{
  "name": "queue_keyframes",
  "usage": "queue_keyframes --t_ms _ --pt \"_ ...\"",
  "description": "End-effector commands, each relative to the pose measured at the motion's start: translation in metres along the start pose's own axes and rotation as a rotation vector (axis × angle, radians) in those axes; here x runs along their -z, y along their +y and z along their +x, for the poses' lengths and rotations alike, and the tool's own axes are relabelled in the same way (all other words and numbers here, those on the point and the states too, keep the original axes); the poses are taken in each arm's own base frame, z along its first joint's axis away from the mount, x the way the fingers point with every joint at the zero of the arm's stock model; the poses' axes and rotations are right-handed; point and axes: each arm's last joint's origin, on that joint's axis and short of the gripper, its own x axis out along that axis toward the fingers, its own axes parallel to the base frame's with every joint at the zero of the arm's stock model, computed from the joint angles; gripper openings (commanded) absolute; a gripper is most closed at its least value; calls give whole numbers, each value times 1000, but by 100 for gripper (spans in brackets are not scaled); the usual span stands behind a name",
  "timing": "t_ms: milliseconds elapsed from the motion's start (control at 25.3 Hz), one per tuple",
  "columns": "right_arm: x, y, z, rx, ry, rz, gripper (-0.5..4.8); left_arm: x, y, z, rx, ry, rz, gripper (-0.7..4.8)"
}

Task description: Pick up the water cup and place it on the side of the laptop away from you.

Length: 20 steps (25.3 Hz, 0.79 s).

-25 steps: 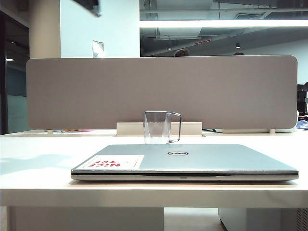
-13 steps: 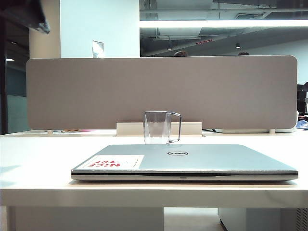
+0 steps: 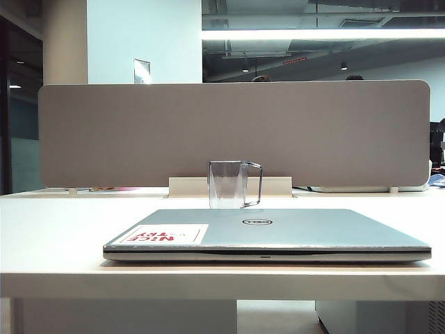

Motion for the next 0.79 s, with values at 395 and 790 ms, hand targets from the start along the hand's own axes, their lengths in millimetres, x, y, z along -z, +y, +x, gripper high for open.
queue_keyframes --t_ms 395,790 --pt "1 0 0 -1 -8 -4 -1 41 15 -10 -132 -112 -241 15" --pt "1 0 0 -1 -8 -3 -1 60 22 -16 -150 -177 -187 -6"
